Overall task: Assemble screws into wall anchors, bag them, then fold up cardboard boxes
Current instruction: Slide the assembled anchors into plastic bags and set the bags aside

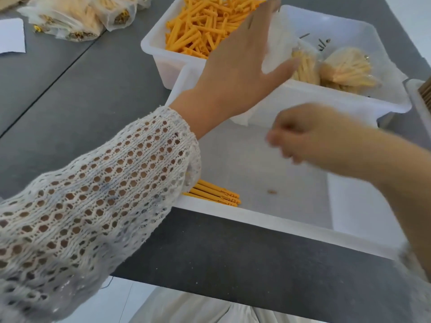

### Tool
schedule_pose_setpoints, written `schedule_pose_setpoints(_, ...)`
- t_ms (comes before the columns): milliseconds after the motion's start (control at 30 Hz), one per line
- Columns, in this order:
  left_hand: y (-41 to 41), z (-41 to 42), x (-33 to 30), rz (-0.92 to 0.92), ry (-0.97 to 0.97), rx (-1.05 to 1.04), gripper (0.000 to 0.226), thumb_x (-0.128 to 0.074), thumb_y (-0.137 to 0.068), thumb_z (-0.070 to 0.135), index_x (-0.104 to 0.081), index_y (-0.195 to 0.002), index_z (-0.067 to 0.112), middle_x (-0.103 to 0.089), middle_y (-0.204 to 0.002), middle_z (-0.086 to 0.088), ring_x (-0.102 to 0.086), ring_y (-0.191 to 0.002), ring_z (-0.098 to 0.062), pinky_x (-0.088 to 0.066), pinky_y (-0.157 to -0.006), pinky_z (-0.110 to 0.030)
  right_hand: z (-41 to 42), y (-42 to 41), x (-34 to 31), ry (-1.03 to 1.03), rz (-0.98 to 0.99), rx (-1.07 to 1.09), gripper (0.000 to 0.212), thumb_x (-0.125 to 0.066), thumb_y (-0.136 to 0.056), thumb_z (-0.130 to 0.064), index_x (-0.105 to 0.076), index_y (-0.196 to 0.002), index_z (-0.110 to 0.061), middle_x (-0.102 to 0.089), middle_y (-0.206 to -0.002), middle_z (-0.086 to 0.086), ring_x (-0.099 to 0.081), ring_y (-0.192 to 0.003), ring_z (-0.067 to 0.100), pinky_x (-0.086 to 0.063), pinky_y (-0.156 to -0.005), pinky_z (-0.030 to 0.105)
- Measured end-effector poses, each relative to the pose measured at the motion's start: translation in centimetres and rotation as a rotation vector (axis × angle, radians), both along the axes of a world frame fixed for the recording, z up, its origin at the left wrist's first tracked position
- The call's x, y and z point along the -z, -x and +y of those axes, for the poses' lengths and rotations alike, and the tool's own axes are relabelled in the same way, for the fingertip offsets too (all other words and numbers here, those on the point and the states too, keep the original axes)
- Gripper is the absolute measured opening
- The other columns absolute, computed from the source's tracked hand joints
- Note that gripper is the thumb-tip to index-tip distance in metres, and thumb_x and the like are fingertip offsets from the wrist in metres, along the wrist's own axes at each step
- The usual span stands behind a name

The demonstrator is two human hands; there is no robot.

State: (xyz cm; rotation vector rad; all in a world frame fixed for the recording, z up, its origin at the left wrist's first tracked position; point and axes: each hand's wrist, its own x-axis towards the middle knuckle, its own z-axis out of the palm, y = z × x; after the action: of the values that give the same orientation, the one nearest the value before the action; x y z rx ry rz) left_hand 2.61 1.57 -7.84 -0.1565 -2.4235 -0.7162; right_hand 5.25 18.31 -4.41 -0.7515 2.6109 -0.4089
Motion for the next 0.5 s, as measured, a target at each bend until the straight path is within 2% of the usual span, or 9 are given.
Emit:
schedule_pose_setpoints(67, 0.2, -0.2, 0.1, 0.016, -0.127, 0.008, 0.073, -0.054, -0.093, 0.051, -0.034, -0.149, 0.008, -0.059, -0.124, -0.011, -0.042, -0.071, 0.005, -0.032, -0.069, -0.016, -2.2, -2.0, 1.2, -0.202, -0.139, -0.234, 0.027, -0.055, -0.091, -0.054, -0.06, -0.1, -0.028, -0.058, -0.092, -0.011, -0.054, -0.079, 0.007, -0.045, -0.073, 0.032)
schedule_pose_setpoints(100, 0.4, -0.4, 0.2, 0.016, -0.174, 0.02, 0.072, -0.054, -0.094, 0.051, -0.033, -0.149, 0.009, -0.058, -0.126, -0.01, -0.043, -0.072, 0.007, -0.032, -0.069, -0.014, -3.3, -2.7, 2.1, -0.243, -0.176, -0.321, 0.033, -0.053, -0.092, -0.056, -0.057, -0.107, -0.028, -0.057, -0.097, -0.01, -0.054, -0.083, 0.008, -0.045, -0.075, 0.031)
schedule_pose_setpoints(167, 0.3, -0.7, 0.4, -0.013, -0.201, 0.069, 0.074, -0.054, -0.094, 0.053, -0.031, -0.15, 0.011, -0.05, -0.141, -0.002, -0.046, -0.086, 0.007, -0.037, -0.079, -0.011, -5.3, -3.7, 3.9, -0.236, -0.163, -0.426, 0.038, -0.053, -0.094, -0.053, -0.052, -0.112, -0.02, -0.058, -0.101, -0.002, -0.054, -0.087, 0.017, -0.047, -0.077, 0.034)
schedule_pose_setpoints(233, 0.0, -0.7, 0.6, -0.057, -0.147, 0.149, 0.076, -0.058, -0.091, 0.055, -0.029, -0.15, 0.016, -0.04, -0.15, 0.005, -0.05, -0.095, -0.001, -0.045, -0.087, -0.02, -6.7, -4.0, 4.9, -0.211, -0.112, -0.489, 0.034, -0.053, -0.096, -0.048, -0.047, -0.106, -0.016, -0.056, -0.095, 0.002, -0.053, -0.082, 0.019, -0.049, -0.075, 0.036)
schedule_pose_setpoints(333, -0.4, -0.3, 0.5, -0.097, -0.038, 0.206, 0.08, -0.064, -0.082, 0.06, -0.033, -0.147, 0.025, -0.044, -0.14, 0.003, -0.057, -0.099, -0.016, -0.054, -0.078, -0.038, -7.6, -4.1, 4.7, -0.246, -0.103, -0.57, 0.023, -0.049, -0.1, -0.042, -0.044, -0.093, -0.021, -0.04, -0.075, -0.007, -0.041, -0.065, 0.008, -0.04, -0.067, 0.027)
schedule_pose_setpoints(400, -0.5, -0.3, 0.4, -0.127, 0.022, 0.208, 0.083, -0.066, -0.076, 0.063, -0.035, -0.145, 0.028, -0.046, -0.133, 0.0, -0.059, -0.1, -0.021, -0.055, -0.074, -0.043, -7.8, -4.0, 4.5, -0.302, -0.088, -0.581, 0.023, -0.046, -0.102, -0.041, -0.047, -0.097, -0.018, -0.035, -0.07, -0.01, -0.035, -0.06, 0.004, -0.038, -0.067, 0.026)
schedule_pose_setpoints(433, -0.5, -0.4, 0.4, -0.134, 0.043, 0.21, 0.084, -0.068, -0.073, 0.064, -0.037, -0.143, 0.028, -0.046, -0.13, 0.0, -0.059, -0.098, -0.021, -0.055, -0.073, -0.043, -7.8, -3.9, 4.5, -0.344, -0.075, -0.585, 0.029, -0.045, -0.102, -0.042, -0.042, -0.091, -0.016, -0.037, -0.071, -0.009, -0.036, -0.061, 0.005, -0.039, -0.069, 0.028)
schedule_pose_setpoints(500, -0.5, -0.5, 0.4, -0.135, 0.063, 0.224, 0.086, -0.074, -0.067, 0.062, -0.041, -0.138, 0.028, -0.045, -0.125, 0.001, -0.058, -0.095, -0.019, -0.054, -0.07, -0.042, -7.7, -3.8, 4.7, -0.408, -0.07, -0.589, 0.031, -0.043, -0.102, -0.042, -0.047, -0.089, -0.014, -0.044, -0.075, -0.004, -0.041, -0.064, 0.009, -0.039, -0.07, 0.03)
